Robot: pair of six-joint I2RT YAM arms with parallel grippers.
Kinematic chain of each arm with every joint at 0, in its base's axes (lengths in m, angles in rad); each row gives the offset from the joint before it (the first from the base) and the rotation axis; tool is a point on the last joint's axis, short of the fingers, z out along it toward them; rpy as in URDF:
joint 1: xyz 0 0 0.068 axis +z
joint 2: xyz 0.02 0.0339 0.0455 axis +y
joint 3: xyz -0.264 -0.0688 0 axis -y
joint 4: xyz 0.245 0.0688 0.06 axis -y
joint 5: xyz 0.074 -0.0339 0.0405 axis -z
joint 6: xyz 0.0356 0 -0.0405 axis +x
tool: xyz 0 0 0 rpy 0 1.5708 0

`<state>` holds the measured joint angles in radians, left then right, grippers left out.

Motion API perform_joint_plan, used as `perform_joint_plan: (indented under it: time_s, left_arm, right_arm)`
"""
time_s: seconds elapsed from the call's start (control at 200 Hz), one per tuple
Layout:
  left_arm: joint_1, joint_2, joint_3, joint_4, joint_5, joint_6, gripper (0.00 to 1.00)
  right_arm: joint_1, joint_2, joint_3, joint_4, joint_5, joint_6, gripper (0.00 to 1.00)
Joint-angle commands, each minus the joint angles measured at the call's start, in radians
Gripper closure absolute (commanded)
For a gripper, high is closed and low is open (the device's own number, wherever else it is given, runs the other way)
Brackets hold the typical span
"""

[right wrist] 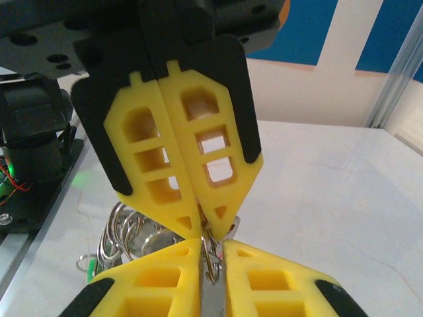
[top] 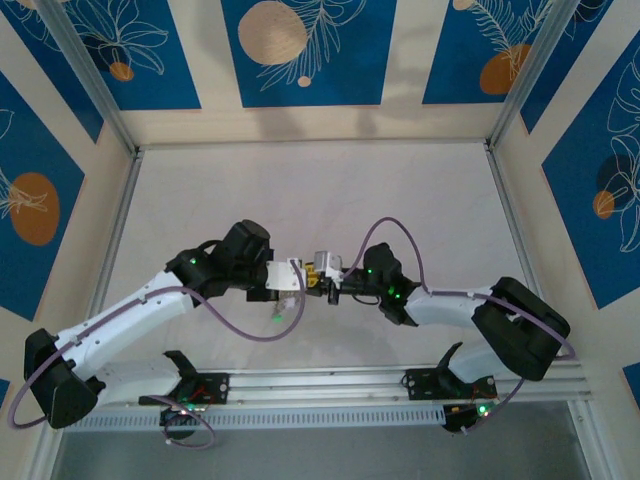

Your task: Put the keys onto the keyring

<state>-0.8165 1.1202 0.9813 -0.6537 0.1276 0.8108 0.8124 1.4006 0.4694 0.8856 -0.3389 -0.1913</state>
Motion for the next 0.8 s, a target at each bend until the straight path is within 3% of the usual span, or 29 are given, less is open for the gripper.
perform_joint_plan:
  time_s: [0.0, 0.265, 0.43, 0.49, 0.65, 0.795]
  left_arm:
    - [-0.011, -0.019, 0.042, -0.014, 0.013, 0.021, 1.0]
    - [-0.011, -0.04, 0.034, 0.018, 0.067, 0.001, 1.0]
    - [-0.011, -0.04, 0.032, 0.023, 0.09, -0.014, 1.0]
    - [-0.008, -0.047, 0.026, 0.032, 0.101, -0.02, 1.0]
    - [0.034, -0.109, -0.047, 0.086, 0.142, -0.05, 0.87]
    - [0.078, -0.155, -0.088, 0.114, 0.219, -0.089, 0.82]
  right_arm:
    - [0.003, 0.013, 0.03, -0.02, 0.036, 0.004, 0.82]
    - [0.008, 0.026, 0.035, -0.013, 0.028, 0.019, 0.82]
    - [0.011, 0.029, 0.041, -0.007, 0.019, 0.02, 1.0]
    - [0.011, 0.028, 0.036, 0.012, 0.02, 0.024, 1.0]
    - [-0.001, 0.014, -0.032, 0.187, 0.004, 0.059, 1.0]
    - [-0.012, -0.011, -0.077, 0.276, -0.025, 0.078, 1.0]
